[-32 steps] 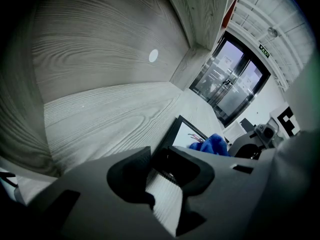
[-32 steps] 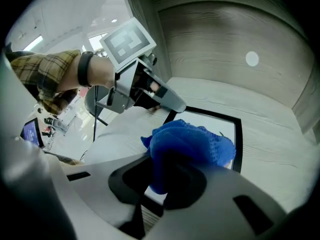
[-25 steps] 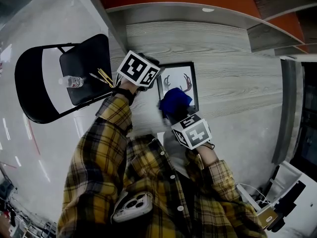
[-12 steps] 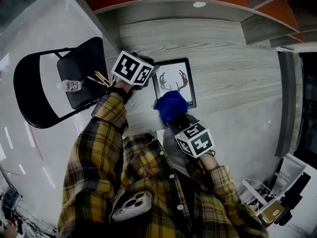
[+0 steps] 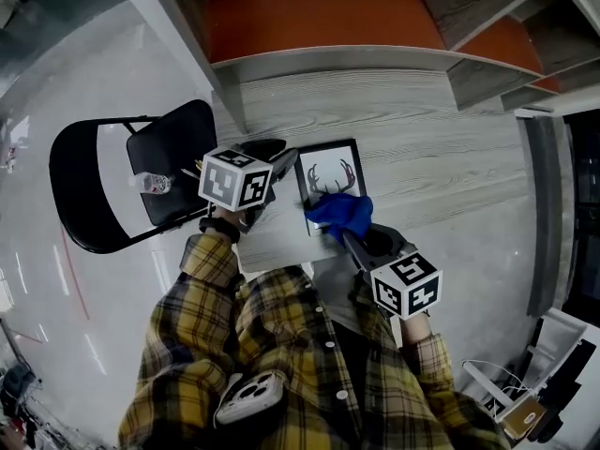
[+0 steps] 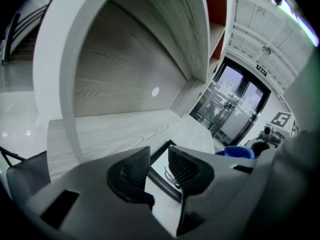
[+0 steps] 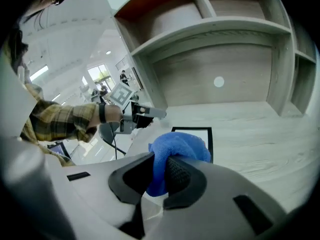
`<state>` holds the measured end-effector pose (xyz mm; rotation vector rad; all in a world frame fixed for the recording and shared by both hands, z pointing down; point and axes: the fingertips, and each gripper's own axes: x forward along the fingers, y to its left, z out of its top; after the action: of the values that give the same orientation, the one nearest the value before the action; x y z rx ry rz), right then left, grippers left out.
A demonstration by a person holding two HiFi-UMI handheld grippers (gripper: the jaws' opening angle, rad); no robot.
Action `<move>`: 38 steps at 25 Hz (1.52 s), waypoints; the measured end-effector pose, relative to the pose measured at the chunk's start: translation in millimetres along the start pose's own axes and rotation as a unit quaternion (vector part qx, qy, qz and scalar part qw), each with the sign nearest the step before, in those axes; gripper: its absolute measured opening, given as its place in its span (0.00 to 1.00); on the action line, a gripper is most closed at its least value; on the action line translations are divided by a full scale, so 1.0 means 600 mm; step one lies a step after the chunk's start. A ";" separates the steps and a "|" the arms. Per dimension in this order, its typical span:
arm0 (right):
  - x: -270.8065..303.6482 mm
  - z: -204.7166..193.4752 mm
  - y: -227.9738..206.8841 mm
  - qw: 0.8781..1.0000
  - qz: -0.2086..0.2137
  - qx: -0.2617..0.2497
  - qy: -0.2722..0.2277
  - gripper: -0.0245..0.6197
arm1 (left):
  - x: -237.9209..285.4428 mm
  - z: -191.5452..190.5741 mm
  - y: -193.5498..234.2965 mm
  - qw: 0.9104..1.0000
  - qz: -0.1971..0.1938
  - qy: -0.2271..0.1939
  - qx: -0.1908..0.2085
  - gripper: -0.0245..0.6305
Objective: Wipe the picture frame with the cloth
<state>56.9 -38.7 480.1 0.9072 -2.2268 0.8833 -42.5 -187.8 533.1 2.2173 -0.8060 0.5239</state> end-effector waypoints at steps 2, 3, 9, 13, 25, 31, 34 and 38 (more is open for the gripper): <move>-0.020 0.032 -0.002 1.000 -0.002 -0.012 -0.025 0.12 | -0.025 0.012 -0.028 1.000 -0.003 -0.025 0.002 0.21; -0.031 0.047 -0.002 0.999 -0.004 -0.020 -0.037 0.12 | -0.037 0.020 -0.045 0.999 -0.006 -0.038 0.001 0.21; -0.105 0.118 -0.005 0.993 -0.012 -0.064 -0.098 0.12 | -0.093 0.075 -0.175 0.994 -0.037 -0.104 -0.004 0.12; -0.150 0.168 -0.007 0.986 -0.005 -0.088 -0.141 0.12 | -0.126 0.116 -0.250 0.990 -0.045 -0.133 0.021 0.06; -0.232 0.246 -0.026 0.969 0.016 -0.120 -0.217 0.12 | -0.158 0.151 -0.371 0.981 -0.056 -0.186 0.030 0.05; -0.235 0.250 -0.024 0.967 0.017 -0.122 -0.222 0.12 | -0.163 0.167 -0.380 0.978 -0.054 -0.196 0.039 0.05; -0.233 0.251 -0.025 0.968 0.017 -0.123 -0.218 0.12 | -0.161 0.172 -0.377 0.978 -0.058 -0.196 0.038 0.05; -0.232 0.255 -0.029 0.969 0.015 -0.122 -0.212 0.12 | -0.159 0.181 -0.376 0.978 -0.063 -0.196 0.039 0.05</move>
<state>115.7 -109.9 293.9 1.0179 -2.6444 0.4367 55.4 -105.5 297.5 2.4639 -0.8451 0.0541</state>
